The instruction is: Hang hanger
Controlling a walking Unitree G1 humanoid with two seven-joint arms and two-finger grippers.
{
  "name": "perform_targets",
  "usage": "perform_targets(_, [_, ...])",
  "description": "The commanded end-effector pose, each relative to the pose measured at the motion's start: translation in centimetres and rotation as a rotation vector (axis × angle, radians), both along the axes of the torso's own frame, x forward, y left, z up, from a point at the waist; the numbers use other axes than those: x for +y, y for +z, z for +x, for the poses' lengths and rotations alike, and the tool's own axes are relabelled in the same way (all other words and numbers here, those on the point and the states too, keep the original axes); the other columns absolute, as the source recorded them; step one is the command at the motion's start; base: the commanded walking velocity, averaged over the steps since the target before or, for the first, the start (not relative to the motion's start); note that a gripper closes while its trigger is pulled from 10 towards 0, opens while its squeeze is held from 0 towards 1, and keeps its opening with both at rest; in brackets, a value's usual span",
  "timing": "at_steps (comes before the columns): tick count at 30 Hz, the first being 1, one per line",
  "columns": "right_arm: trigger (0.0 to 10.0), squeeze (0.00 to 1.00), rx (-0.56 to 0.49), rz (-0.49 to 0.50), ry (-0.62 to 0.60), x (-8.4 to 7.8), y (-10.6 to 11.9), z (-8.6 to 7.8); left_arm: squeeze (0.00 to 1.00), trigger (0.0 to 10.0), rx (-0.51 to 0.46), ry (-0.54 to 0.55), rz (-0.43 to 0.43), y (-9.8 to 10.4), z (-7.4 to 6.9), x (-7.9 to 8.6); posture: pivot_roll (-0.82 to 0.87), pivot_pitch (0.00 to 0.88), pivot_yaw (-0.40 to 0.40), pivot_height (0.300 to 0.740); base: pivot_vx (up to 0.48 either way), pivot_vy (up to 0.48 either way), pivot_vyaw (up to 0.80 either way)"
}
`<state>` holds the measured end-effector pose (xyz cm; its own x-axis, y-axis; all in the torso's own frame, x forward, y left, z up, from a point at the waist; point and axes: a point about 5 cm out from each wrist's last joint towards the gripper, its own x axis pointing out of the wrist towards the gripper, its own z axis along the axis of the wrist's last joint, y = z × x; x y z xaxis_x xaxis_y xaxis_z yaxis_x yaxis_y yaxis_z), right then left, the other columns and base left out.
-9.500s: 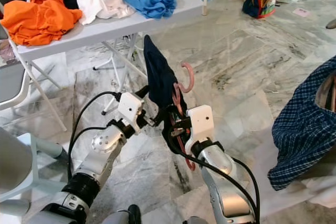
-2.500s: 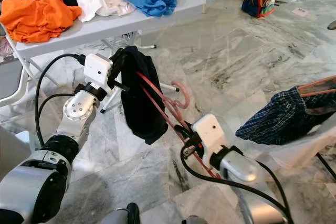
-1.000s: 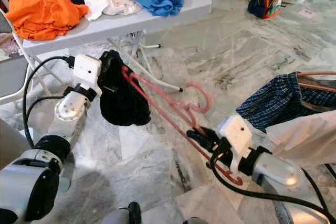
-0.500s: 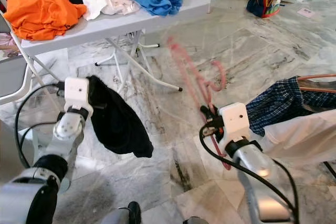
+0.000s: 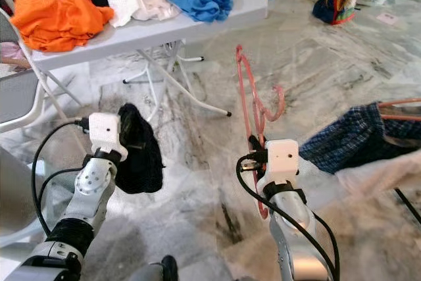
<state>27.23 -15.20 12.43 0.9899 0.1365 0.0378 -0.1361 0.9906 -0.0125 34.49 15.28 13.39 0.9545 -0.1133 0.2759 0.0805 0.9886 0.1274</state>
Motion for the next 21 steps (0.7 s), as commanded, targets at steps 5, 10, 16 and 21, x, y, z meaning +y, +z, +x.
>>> perform_targets(5, [10.0, 0.00, -0.015, 0.000, 0.005, 0.1, 0.0, 0.1, 0.00, 0.0, -0.087, 0.016, -0.015, 3.2, 0.7, 0.8, -0.05, 0.166, 0.068, 0.740, 0.425, 0.000, 0.00])
perform_targets(10, [10.0, 0.00, -0.018, 0.001, 0.007, 0.3, -0.2, -0.2, 0.00, 0.0, -0.082, 0.016, -0.011, 3.4, 0.6, 0.8, -0.05, 0.161, 0.068, 0.740, 0.427, 0.000, 0.00])
perform_targets(16, [10.0, 0.00, -0.064, 0.000, 0.044, 0.8, 0.3, -0.1, 0.00, 0.0, -0.106, 0.019, -0.015, 4.5, 0.8, 0.6, -0.05, 0.151, 0.066, 0.740, 0.426, 0.000, 0.00])
perform_targets(21, [10.0, 0.00, -0.071, -0.004, 0.057, 0.8, 0.4, 0.0, 0.00, 0.0, -0.158, 0.023, -0.006, 6.0, 0.9, 0.4, -0.05, 0.146, 0.065, 0.740, 0.423, 0.000, 0.23])
